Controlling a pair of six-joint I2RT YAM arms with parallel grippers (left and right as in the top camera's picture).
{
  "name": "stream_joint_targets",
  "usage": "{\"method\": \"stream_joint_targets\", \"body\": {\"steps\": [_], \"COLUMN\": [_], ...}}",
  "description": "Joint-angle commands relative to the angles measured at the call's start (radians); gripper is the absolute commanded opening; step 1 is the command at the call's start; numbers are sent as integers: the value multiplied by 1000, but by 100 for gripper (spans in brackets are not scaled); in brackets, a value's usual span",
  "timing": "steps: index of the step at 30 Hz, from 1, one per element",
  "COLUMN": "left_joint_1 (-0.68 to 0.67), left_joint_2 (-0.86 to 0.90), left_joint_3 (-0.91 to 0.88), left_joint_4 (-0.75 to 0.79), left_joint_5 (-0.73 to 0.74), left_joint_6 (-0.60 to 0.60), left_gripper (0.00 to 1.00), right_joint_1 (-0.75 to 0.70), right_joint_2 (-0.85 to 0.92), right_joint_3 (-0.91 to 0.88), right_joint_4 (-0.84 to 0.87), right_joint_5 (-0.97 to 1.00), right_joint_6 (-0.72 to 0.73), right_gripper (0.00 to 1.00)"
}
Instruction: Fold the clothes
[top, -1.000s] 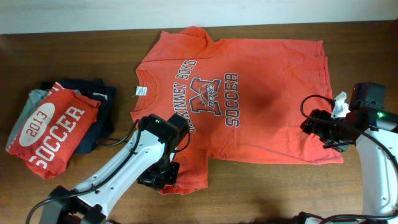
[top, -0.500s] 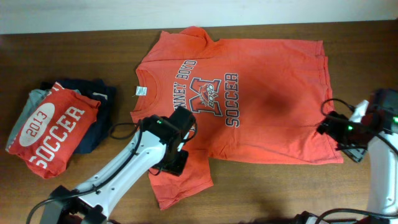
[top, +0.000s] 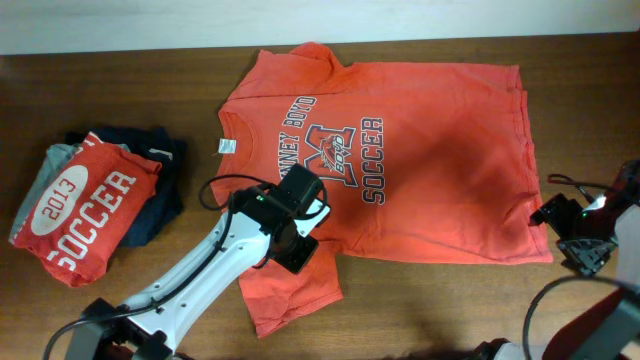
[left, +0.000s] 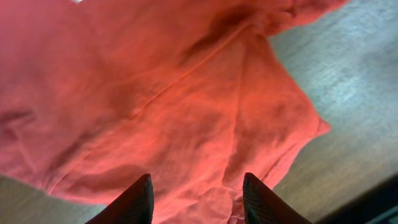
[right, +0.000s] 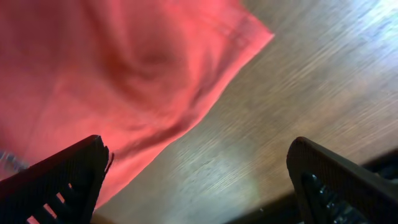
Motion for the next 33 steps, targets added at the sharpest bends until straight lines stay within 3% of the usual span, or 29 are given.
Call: {"method": "stream_joint_targets", "body": {"steps": [1, 4, 9, 22, 31, 33], "left_joint_1": [-5, -7, -25, -106, -108, -108], "left_joint_2": [-11, -10, -1, 14, 31, 31], "left_joint_3": [12, 12, 12, 12, 12, 12], "left_joint_4": [6, 8, 27, 22, 22, 21], "left_joint_5": [46, 76, 76, 79, 76, 76], "left_joint_6": [79, 110, 110, 110, 114, 113], "left_gripper": [47, 47, 47, 48, 48, 48], "right_joint_1": [-24, -25, -17, -19, -19, -19], "right_joint_2": [51, 100, 144, 190, 190, 190], "right_joint_3": [1, 1, 1, -61, -214, -237], "right_joint_4": [14, 58, 158, 131, 325, 367], "right_joint_5": [46, 48, -44, 54, 60, 60], "right_joint_6": [52, 52, -31, 63, 131, 131], "right_gripper": [92, 91, 74, 73, 65, 58]}}
